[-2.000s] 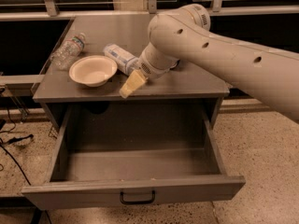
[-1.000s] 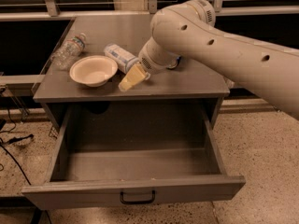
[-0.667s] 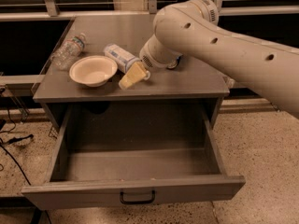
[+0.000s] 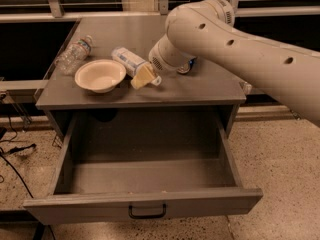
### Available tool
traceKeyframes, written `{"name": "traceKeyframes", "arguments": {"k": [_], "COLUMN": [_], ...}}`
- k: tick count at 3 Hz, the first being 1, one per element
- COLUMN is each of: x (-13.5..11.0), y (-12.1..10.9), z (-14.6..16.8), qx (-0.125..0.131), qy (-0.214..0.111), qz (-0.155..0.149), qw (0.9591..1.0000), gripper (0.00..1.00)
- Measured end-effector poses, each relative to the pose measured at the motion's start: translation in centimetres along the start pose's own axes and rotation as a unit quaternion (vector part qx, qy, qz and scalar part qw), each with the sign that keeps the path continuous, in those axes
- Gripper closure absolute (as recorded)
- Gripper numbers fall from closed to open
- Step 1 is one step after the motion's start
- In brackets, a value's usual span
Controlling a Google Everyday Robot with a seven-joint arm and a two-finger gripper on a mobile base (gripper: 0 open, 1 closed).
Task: Place blue plastic bottle into top drawer
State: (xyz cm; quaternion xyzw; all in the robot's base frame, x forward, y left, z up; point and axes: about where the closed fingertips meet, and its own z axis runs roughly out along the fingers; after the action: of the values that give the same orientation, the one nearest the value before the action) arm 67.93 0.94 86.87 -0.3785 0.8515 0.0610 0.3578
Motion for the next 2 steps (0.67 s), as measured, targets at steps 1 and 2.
{"name": "traceKeyframes", "arguments": {"k": [1,2], "x": [-0.16,-0.52], "y": [-0.06,-0.22], "z": [0.18,0.64], "qx": [-0.001,-0.002], "qy": [-0.003,-0.007], "qz": [0.001,0.002], "qw": [1.0000,1.0000], "gripper": [0.23,0.24]}}
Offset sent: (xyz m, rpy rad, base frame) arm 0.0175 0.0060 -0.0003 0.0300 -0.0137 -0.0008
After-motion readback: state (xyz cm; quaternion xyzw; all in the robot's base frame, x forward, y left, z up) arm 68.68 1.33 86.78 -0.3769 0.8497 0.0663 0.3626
